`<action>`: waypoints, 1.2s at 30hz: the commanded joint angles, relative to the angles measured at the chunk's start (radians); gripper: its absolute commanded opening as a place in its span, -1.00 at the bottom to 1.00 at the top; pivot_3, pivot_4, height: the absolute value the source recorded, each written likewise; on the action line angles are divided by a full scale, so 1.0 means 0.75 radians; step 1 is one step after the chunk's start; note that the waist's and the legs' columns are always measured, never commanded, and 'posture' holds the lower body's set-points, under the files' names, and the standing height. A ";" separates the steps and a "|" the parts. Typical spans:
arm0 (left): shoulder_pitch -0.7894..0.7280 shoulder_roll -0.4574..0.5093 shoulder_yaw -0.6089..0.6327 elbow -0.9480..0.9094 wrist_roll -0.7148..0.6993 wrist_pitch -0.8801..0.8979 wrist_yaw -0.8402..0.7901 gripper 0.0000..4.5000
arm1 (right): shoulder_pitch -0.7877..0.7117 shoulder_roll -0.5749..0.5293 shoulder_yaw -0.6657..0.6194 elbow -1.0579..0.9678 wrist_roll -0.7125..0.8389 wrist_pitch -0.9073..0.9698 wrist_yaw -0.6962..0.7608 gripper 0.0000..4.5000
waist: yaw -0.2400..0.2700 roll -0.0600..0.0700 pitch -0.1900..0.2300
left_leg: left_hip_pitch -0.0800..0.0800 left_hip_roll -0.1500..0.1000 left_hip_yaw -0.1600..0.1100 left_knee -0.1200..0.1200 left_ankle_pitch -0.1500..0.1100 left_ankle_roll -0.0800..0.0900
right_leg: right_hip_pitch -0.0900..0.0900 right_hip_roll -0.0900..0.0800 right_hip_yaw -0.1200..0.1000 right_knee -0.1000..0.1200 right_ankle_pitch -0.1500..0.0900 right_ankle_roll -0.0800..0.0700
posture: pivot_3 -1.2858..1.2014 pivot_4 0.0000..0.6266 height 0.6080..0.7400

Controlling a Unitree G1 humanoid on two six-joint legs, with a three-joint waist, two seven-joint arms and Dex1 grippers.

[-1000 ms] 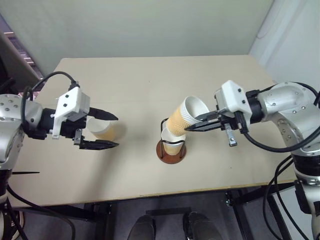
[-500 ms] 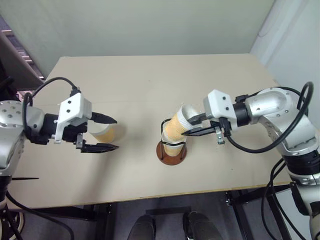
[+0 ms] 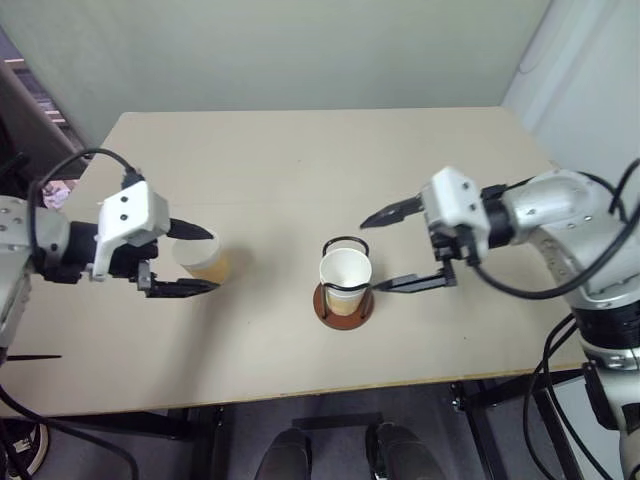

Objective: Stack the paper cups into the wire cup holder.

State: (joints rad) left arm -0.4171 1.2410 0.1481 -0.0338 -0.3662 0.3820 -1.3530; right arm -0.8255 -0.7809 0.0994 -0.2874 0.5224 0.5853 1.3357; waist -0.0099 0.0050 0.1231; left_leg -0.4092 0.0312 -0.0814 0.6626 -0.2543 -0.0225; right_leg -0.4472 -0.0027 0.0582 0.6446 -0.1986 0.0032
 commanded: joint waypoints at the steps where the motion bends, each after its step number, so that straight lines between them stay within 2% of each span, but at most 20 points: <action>1: -0.024 0.057 -0.012 0.094 0.128 -0.126 0.026 0.93 | 0.062 -0.082 -0.192 -0.001 0.151 0.014 0.071 0.99 | 0.006 -0.001 -0.001 | 0.000 0.000 0.000 0.000 0.000 0.000 | 0.000 0.000 0.000 0.000 0.000 -0.001 | 0.03 -0.52 1.00; 5: -0.046 0.031 -0.107 0.173 0.245 -0.222 0.053 0.93 | 0.110 -0.092 -0.221 0.046 0.106 -0.013 -0.019 0.99 | 0.008 -0.001 -0.001 | 0.000 0.000 0.000 0.000 0.000 0.000 | 0.000 0.000 0.001 0.000 -0.001 -0.001 | 0.03 -0.52 1.00; 14: -0.191 -0.153 -0.331 0.330 0.409 -0.334 0.051 0.93 | 0.120 -0.114 -0.243 0.012 0.134 0.006 -0.119 0.99 | 0.008 -0.001 -0.001 | 0.000 0.000 0.000 0.000 0.000 0.000 | -0.001 0.000 0.000 0.002 0.001 0.001 | 0.03 -0.52 1.00; 17: -0.229 -0.170 -0.355 0.371 0.442 -0.369 0.044 0.68 | 0.132 -0.130 -0.260 -0.015 0.146 0.017 -0.138 1.00 | 0.008 -0.001 -0.001 | -0.001 0.000 0.000 0.000 0.000 0.000 | -0.001 0.000 0.000 0.001 0.003 0.004 | 0.03 -0.52 1.00; 20: -0.263 -0.172 -0.352 0.385 0.439 -0.379 0.015 0.19 | 0.146 -0.144 -0.282 -0.037 0.164 0.031 -0.152 1.00 | 0.008 -0.001 -0.001 | -0.001 0.000 0.000 0.001 0.000 0.000 | -0.001 0.000 0.000 0.000 0.007 0.011 | 0.03 -0.52 1.00; 27: -0.305 -0.173 -0.338 0.377 0.406 -0.373 -0.049 -0.95 | 0.194 -0.178 -0.332 -0.102 0.278 0.057 -0.119 1.00 | 0.008 -0.001 -0.001 | -0.002 0.000 0.000 0.001 0.000 0.000 | -0.001 0.000 0.000 -0.001 0.006 0.013 | 0.03 -0.52 1.00; 36: -0.421 -0.172 -0.305 0.354 0.302 -0.352 -0.181 -0.98 | 0.235 -0.232 -0.424 -0.185 0.387 0.096 -0.155 1.00 | 0.009 -0.001 -0.001 | -0.003 0.000 0.000 0.002 0.000 0.000 | -0.001 0.000 0.000 -0.001 0.006 0.012 | 0.03 -0.52 1.00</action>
State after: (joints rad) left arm -0.6986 1.0998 -0.1235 0.2650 -0.1072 0.1161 -1.4644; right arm -0.6449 -0.9333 -0.1642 -0.3969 0.7867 0.6541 1.2304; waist -0.0035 0.0044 0.1226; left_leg -0.4111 0.0310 -0.0814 0.6646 -0.2546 -0.0225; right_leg -0.4480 -0.0026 0.0582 0.6443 -0.1944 0.0121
